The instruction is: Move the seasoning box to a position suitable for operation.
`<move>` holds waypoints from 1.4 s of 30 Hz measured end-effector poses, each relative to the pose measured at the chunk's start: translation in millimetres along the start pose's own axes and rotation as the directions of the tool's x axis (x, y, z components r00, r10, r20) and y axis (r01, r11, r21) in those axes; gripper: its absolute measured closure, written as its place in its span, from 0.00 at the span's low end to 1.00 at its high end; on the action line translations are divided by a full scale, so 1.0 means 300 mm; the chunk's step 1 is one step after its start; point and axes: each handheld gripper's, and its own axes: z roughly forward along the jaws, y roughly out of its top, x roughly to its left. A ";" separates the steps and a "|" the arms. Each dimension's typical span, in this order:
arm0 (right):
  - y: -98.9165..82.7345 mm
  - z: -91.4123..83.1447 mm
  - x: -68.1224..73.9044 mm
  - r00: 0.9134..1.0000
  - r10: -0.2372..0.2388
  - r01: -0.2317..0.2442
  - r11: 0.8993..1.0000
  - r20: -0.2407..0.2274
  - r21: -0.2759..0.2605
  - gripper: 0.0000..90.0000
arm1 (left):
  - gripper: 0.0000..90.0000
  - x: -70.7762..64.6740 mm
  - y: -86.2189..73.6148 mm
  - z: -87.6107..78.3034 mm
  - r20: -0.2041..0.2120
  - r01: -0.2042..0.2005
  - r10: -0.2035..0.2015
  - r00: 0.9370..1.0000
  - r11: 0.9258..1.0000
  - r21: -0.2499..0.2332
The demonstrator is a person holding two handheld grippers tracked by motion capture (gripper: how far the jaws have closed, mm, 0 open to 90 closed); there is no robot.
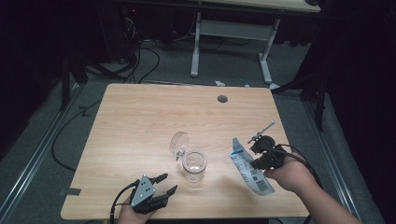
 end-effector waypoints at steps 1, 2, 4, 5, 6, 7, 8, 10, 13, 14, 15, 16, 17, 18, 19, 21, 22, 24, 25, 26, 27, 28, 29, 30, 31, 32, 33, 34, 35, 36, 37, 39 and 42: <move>0.002 -0.002 0.003 1.000 -0.006 0.006 1.000 -0.005 -0.009 1.00 | 0.50 -0.007 0.001 0.004 0.013 0.004 -0.004 1.000 1.000 0.002; 0.005 -0.004 0.010 1.000 -0.002 0.002 1.000 -0.002 -0.010 1.00 | 0.50 -0.015 0.003 0.009 0.017 0.001 -0.001 1.000 1.000 0.002; 0.011 -0.007 0.022 1.000 -0.010 0.010 1.000 -0.006 -0.010 1.00 | 0.50 -0.025 0.008 0.016 0.017 -0.004 0.004 1.000 1.000 0.003; 0.015 -0.007 0.029 1.000 -0.014 0.014 1.000 -0.002 -0.009 1.00 | 0.50 -0.030 0.010 0.020 0.021 -0.008 0.008 1.000 1.000 -0.005; 0.023 -0.010 0.046 1.000 0.002 -0.002 1.000 -0.006 -0.004 1.00 | 0.49 -0.034 0.013 0.024 0.022 -0.011 0.011 1.000 1.000 -0.007; 0.023 -0.010 0.046 1.000 0.002 -0.002 1.000 -0.006 -0.004 1.00 | 0.49 -0.036 0.017 0.027 0.027 -0.008 0.008 1.000 1.000 -0.008; 0.035 -0.010 0.053 0.999 -0.034 0.034 0.999 -0.011 -0.008 1.00 | 0.48 -0.039 0.021 0.030 0.036 0.000 0.001 0.999 1.000 -0.010; 0.039 -0.010 0.060 0.999 -0.034 0.033 0.999 -0.015 -0.005 1.00 | 0.48 -0.046 0.028 0.037 0.049 0.001 -0.001 0.999 1.000 -0.014; 0.054 -0.012 0.073 0.999 -0.042 0.042 0.999 -0.021 -0.008 1.00 | 0.48 -0.059 0.043 0.052 0.064 -0.018 0.018 0.998 1.000 -0.008; 0.058 -0.012 0.077 0.999 -0.046 0.046 0.999 -0.024 -0.010 1.00 | 0.48 -0.063 0.049 0.057 0.073 -0.020 0.021 0.997 1.000 -0.006; 0.063 -0.013 0.085 0.999 -0.044 0.044 0.999 -0.024 -0.004 1.00 | 0.48 -0.068 0.055 0.061 0.080 -0.020 0.021 0.997 1.000 -0.008; 0.068 -0.012 0.089 0.998 -0.056 0.056 0.998 -0.028 -0.007 1.00 | 0.48 -0.074 0.060 0.066 0.088 -0.020 0.021 0.996 1.000 -0.012; 0.072 -0.012 0.097 0.998 -0.057 0.057 0.998 -0.028 -0.004 1.00 | 0.48 -0.079 0.064 0.070 0.097 -0.021 0.022 0.995 1.000 -0.013; 0.077 -0.012 0.105 0.998 -0.058 0.058 0.998 -0.025 -0.002 1.00 | 0.48 -0.086 0.068 0.075 0.106 -0.022 0.023 0.994 1.000 -0.014; 0.082 -0.012 0.111 0.998 -0.058 0.058 0.998 -0.029 -0.004 1.00 | 0.48 -0.091 0.070 0.081 0.114 -0.026 0.027 0.993 1.000 -0.013; 0.093 -0.014 0.124 0.997 -0.068 0.067 0.998 -0.031 -0.007 1.00 | 0.48 -0.103 0.073 0.092 0.125 -0.039 0.040 0.991 0.999 -0.012; 0.098 -0.014 0.131 0.997 -0.073 0.072 0.997 -0.032 -0.009 1.00 | 0.47 -0.110 0.074 0.097 0.130 -0.041 0.042 0.991 0.999 -0.011; 0.111 -0.018 0.147 0.995 -0.091 0.090 0.996 -0.037 -0.021 1.00 | 0.47 -0.117 0.077 0.104 0.140 -0.041 0.042 0.989 0.999 -0.010; 0.111 -0.018 0.147 0.995 -0.091 0.090 0.996 -0.037 -0.021 1.00 | 0.47 -0.121 0.078 0.108 0.142 -0.044 0.046 0.989 0.999 -0.011; 0.115 -0.020 0.155 0.995 -0.088 0.087 0.996 -0.040 -0.022 1.00 | 0.47 -0.124 0.081 0.112 0.144 -0.046 0.047 0.988 0.999 -0.011; 0.118 -0.022 0.162 0.995 -0.086 0.085 0.996 -0.041 -0.026 1.00 | 0.47 -0.127 0.081 0.116 0.147 -0.042 0.043 0.988 0.999 -0.013; 0.120 -0.023 0.165 0.995 -0.092 0.091 0.996 -0.038 -0.027 1.00 | 0.47 -0.129 0.083 0.120 0.151 -0.040 0.041 0.988 0.999 -0.011; 0.122 -0.025 0.170 0.995 -0.091 0.090 0.995 -0.040 -0.031 1.00 | 0.47 -0.131 0.084 0.126 0.154 -0.034 0.036 0.987 0.999 -0.010; 0.124 -0.026 0.174 0.995 -0.091 0.090 0.995 -0.041 -0.033 1.00 | 0.47 -0.133 0.085 0.130 0.159 -0.033 0.033 0.987 0.999 -0.005; 0.126 -0.028 0.176 0.994 -0.102 0.100 0.994 -0.037 -0.032 1.00 | 0.47 -0.136 0.086 0.134 0.161 -0.032 0.033 0.986 0.999 -0.007; 0.127 -0.029 0.180 0.994 -0.100 0.098 0.995 -0.038 -0.032 1.00 | 0.47 -0.140 0.087 0.138 0.163 -0.033 0.034 0.986 0.999 -0.010; 0.128 -0.031 0.182 0.994 -0.105 0.104 0.994 -0.036 -0.031 1.00 | 0.47 -0.143 0.089 0.141 0.165 -0.036 0.037 0.986 0.999 -0.010; 0.129 -0.033 0.186 0.994 -0.101 0.100 0.995 -0.032 -0.030 1.00 | 0.47 -0.146 0.090 0.144 0.168 -0.037 0.038 0.985 0.999 -0.011; 0.130 -0.034 0.189 0.995 -0.098 0.097 0.995 -0.034 -0.032 1.00 | 0.47 -0.149 0.091 0.148 0.172 -0.036 0.038 0.984 0.999 -0.013; 0.131 -0.035 0.191 0.994 -0.099 0.098 0.995 -0.034 -0.031 1.00 | 0.47 -0.152 0.093 0.152 0.176 -0.037 0.039 0.984 0.999 -0.014; 0.132 -0.037 0.194 0.994 -0.101 0.100 0.995 -0.033 -0.032 1.00 | 0.46 -0.156 0.095 0.156 0.180 -0.039 0.041 0.983 0.999 -0.014; 0.133 -0.040 0.198 0.994 -0.101 0.101 0.995 -0.030 -0.029 1.00 | 0.46 -0.165 0.099 0.164 0.188 -0.045 0.048 0.981 0.999 -0.017; 0.135 -0.043 0.207 0.995 -0.100 0.099 0.995 -0.030 -0.027 1.00 | 0.45 -0.177 0.105 0.178 0.195 -0.054 0.057 0.979 0.998 -0.021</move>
